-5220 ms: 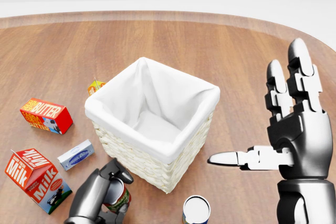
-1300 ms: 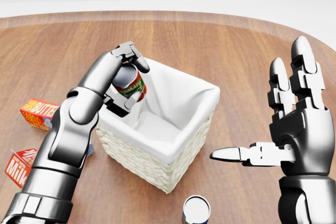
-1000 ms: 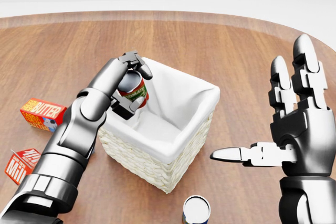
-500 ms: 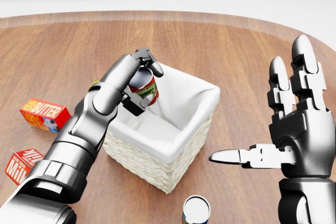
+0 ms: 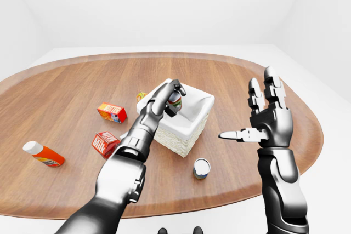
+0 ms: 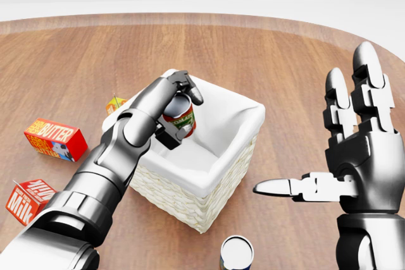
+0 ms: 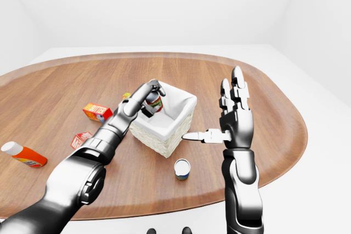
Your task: Pick up the tomato sauce, and put it in the basket.
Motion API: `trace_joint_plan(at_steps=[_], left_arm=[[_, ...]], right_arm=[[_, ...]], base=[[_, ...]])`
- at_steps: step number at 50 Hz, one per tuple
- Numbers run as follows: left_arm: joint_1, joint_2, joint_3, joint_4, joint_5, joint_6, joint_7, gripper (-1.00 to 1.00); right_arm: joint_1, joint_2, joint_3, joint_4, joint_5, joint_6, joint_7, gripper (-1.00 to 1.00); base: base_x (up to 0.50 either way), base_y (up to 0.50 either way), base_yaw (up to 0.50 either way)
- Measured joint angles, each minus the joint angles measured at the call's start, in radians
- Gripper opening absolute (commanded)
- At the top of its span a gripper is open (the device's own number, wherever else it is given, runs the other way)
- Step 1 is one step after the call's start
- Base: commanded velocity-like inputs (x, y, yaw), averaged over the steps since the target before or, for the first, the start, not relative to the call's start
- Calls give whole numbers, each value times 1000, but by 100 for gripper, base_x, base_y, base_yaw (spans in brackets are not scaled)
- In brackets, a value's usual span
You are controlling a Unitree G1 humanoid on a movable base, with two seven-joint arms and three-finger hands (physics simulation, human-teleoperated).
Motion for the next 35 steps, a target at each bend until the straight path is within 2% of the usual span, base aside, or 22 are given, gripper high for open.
trace_joint_plan(at_steps=[16,17,18,19,35], left_arm=[[6,-26,-7,49,27,0,27,-100],[6,-27,-7,50,28,0,28,-9],[6,-27,-7,51,25,0,32,65],[6,-28,-7,51,23,0,35,100],[0,-31,1,49,3,0,69,100]], right_arm=[[-5,-4,-8,1,10,0,-2,100],[-5,-4,-8,1,10,0,-2,100],[-5,-4,-8,0,10,0,-2,100],[-5,-4,-7,0,10,0,-2,100],[-1,-2,-4,-3,10,0,-1,100]], base=[[0,0,0],[0,0,0],[0,0,0],[0,0,0],[0,0,0]])
